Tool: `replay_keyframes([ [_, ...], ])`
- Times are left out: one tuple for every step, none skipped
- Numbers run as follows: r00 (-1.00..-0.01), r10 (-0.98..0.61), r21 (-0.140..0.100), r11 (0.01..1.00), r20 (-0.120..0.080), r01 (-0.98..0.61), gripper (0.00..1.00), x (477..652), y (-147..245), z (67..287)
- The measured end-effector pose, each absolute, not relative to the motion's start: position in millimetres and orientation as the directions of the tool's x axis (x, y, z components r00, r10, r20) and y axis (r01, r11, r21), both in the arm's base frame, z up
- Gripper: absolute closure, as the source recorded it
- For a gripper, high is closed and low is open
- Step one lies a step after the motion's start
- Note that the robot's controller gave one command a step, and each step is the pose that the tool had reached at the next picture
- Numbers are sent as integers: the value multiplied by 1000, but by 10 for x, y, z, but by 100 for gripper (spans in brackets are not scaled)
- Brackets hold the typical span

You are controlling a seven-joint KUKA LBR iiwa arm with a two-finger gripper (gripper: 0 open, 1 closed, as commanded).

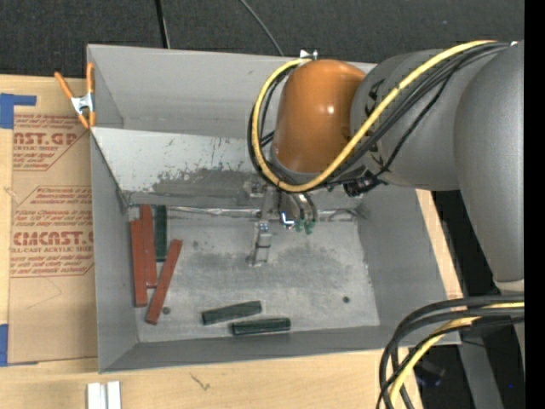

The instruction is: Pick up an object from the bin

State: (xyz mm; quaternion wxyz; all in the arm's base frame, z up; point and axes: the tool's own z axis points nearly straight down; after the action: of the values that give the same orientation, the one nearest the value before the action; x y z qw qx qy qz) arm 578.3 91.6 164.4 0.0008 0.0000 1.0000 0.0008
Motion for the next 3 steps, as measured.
replay_keyframes([
  [-1000,0,2,1000,-2,0,0,5783,916,1644],
  [-997,-73,0,997,-10,-73,0,5682,978,1444],
  [-991,-134,1,991,-1,-134,0,5624,900,1084],
])
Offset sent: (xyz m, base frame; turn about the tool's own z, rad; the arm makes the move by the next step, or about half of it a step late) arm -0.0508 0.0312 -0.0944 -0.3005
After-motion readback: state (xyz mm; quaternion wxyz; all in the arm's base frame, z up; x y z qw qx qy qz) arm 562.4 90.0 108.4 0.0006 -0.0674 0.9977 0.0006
